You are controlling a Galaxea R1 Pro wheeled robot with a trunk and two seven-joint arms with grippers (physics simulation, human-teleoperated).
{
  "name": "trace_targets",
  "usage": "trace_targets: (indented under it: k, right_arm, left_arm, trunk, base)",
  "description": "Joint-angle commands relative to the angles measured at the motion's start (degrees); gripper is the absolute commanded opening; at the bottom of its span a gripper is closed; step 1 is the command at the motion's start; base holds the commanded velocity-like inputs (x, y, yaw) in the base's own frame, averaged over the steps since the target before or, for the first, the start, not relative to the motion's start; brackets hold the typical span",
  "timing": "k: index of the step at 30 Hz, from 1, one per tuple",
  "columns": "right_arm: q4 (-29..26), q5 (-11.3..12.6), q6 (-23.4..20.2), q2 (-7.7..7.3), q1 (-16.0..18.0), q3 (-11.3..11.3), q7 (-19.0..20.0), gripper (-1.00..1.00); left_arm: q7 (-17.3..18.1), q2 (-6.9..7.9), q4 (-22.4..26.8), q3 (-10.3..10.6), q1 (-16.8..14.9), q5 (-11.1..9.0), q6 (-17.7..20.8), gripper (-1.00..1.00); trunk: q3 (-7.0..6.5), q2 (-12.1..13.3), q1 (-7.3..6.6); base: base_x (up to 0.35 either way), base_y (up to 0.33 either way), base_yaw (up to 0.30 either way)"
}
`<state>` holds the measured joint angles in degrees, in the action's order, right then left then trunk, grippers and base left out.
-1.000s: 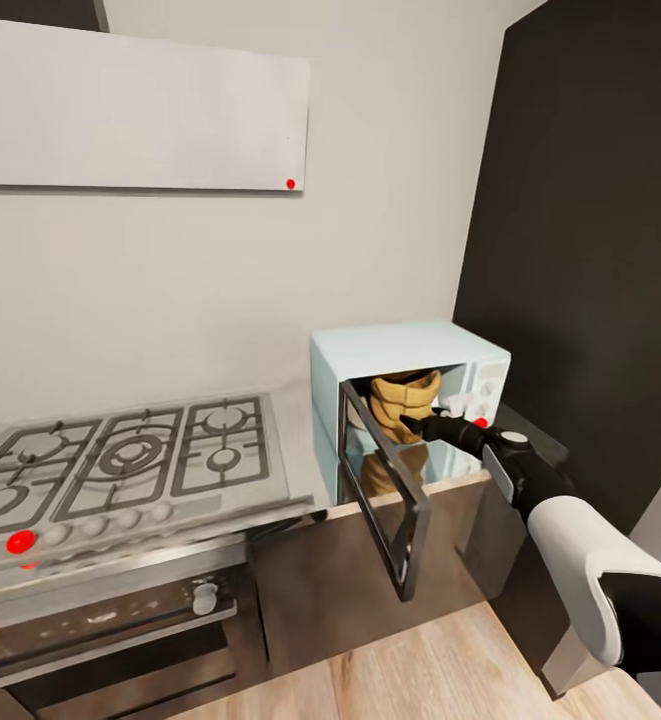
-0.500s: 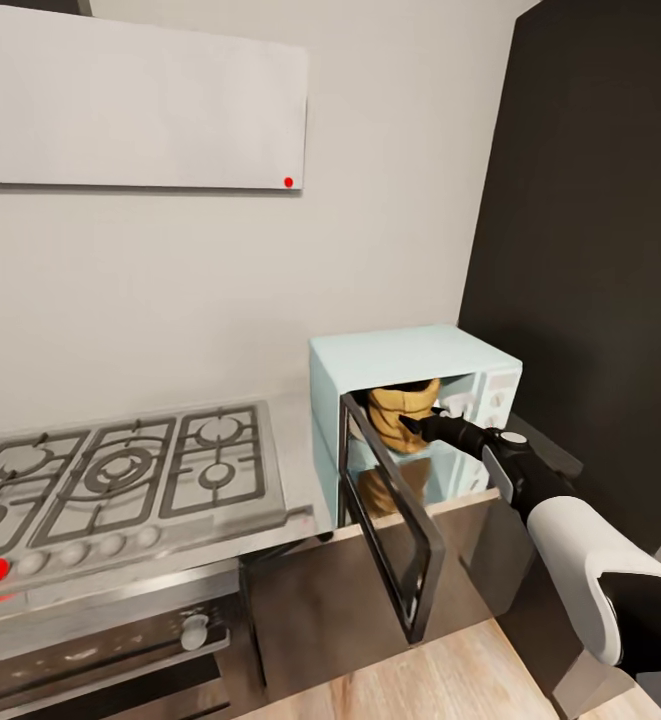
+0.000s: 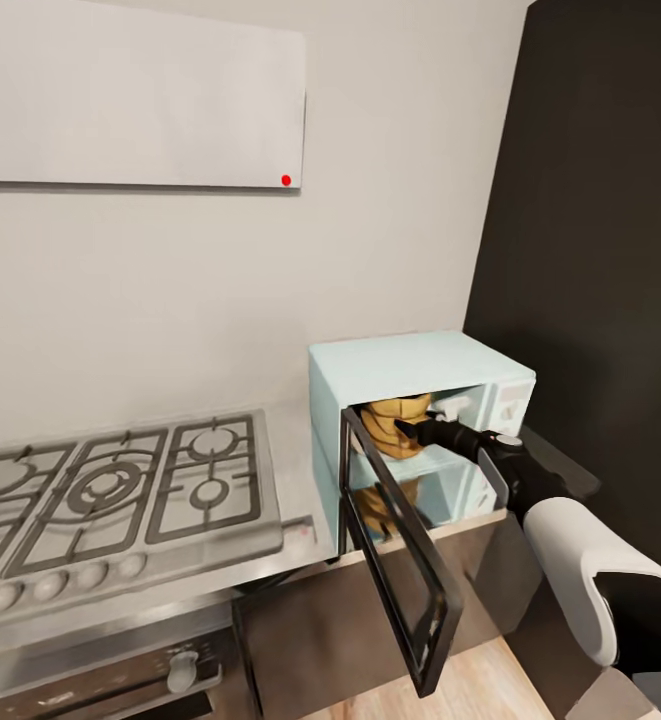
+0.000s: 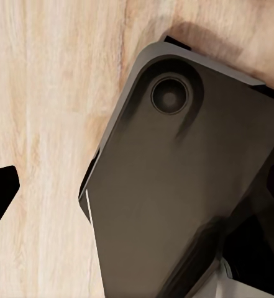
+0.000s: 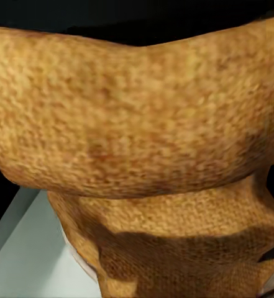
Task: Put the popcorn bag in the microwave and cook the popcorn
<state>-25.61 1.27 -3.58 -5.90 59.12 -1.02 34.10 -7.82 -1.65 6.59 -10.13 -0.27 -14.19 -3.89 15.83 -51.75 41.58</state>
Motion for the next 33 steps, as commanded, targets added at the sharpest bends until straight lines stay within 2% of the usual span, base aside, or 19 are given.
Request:
trace_targets:
  k: [1, 10, 19, 33]
  right_arm:
    - [-0.1, 0.1, -0.4, 0.05, 0.0, -0.1, 0.3, 1.00]
    - [-0.1, 0.1, -0.4, 0.06, 0.0, 0.0, 0.5, 1.00]
    - [-0.1, -0.1, -0.5, -0.56, 0.0, 0.0, 0.3, 1.00]
    - [-0.1, -0.4, -0.6, -0.61, 0.0, 0.1, 0.2, 1.00]
  left_arm:
    - [-0.1, -0.02, 0.0, -0.1, 0.0, -0.4, -0.2, 1.00]
    - [-0.1, -0.07, 0.0, -0.2, 0.0, -0.4, -0.2, 1.00]
    - [-0.3, -0.16, 0.0, -0.3, 0.0, -0.5, -0.2, 1.00]
    - [-0.3, -0.11, 0.0, -0.3, 0.0, -0.5, -0.2, 1.00]
  trunk:
    - [0.07, 0.0, 0.02]
    - [0.07, 0.0, 0.02]
    - [0.07, 0.0, 0.02]
    - [0.07, 0.0, 0.02]
  base:
    - [0.105, 0.000, 0.000]
    - [-0.014, -0.008, 0.000]
    - [-0.273, -0.121, 0.000]
    - [-0.287, -0.128, 0.000]
